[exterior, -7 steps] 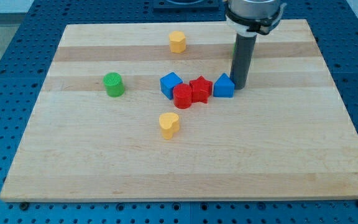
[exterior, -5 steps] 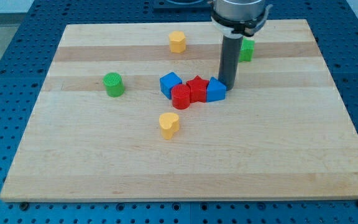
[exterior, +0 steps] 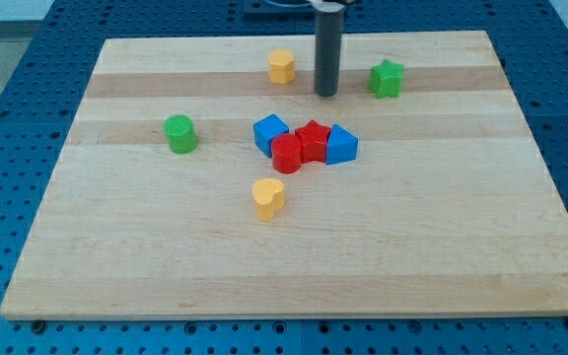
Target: Move the green star diagonally to the top right side of the blue triangle
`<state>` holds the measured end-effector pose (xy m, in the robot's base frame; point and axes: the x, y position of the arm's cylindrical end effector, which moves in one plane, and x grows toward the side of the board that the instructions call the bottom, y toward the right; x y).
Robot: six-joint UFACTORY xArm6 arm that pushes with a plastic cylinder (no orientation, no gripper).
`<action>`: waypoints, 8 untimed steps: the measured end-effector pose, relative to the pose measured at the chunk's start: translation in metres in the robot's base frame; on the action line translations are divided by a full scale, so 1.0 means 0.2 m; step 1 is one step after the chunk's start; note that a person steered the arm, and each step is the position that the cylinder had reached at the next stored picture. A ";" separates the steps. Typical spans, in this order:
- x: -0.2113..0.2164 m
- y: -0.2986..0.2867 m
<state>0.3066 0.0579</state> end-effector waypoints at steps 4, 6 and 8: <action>-0.13 0.56; -0.07 0.56; 0.12 0.74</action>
<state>0.3299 0.2058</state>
